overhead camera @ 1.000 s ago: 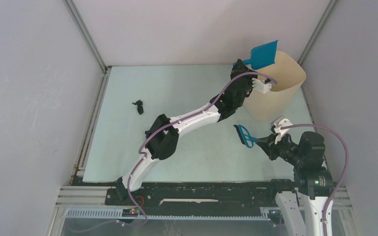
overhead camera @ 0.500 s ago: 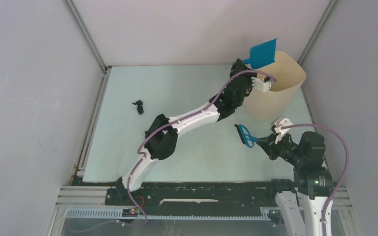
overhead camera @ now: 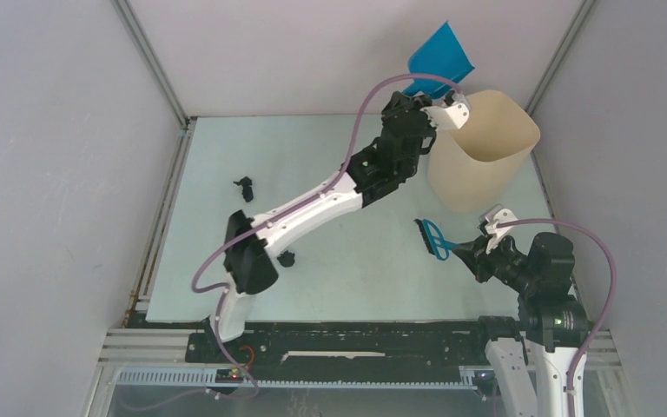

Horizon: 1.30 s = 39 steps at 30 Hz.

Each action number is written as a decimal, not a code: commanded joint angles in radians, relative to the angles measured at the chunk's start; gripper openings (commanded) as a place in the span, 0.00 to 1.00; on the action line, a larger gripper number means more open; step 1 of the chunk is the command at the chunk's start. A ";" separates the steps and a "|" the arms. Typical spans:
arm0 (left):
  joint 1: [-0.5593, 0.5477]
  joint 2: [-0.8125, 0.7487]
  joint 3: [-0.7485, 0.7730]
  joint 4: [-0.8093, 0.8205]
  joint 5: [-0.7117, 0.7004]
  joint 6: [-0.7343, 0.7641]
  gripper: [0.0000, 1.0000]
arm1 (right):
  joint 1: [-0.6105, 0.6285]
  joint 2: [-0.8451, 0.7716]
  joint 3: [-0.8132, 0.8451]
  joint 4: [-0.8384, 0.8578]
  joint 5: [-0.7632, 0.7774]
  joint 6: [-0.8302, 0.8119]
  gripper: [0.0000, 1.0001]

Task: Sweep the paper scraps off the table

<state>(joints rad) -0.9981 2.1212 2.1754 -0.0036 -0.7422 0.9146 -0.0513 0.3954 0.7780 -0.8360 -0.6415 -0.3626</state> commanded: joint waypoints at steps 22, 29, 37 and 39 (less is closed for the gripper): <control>-0.074 -1.057 -1.112 -0.556 0.244 -1.213 0.00 | -0.007 -0.003 -0.001 0.013 -0.017 -0.014 0.00; -0.073 -1.480 -1.229 -0.920 0.086 -1.475 0.09 | 0.046 0.111 0.015 0.075 -0.109 -0.010 0.00; -0.071 -1.668 -1.179 -1.150 -0.208 -1.583 0.07 | 0.521 0.550 0.294 0.043 0.045 -0.001 0.00; -0.071 -1.675 -1.188 -1.155 -0.273 -1.570 0.03 | 0.589 0.647 0.380 0.043 0.045 0.006 0.00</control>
<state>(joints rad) -1.0721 0.4488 0.9760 -1.0851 -0.8387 -0.6060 0.4328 0.9138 1.0149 -0.8036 -0.6315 -0.3588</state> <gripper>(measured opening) 0.241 0.056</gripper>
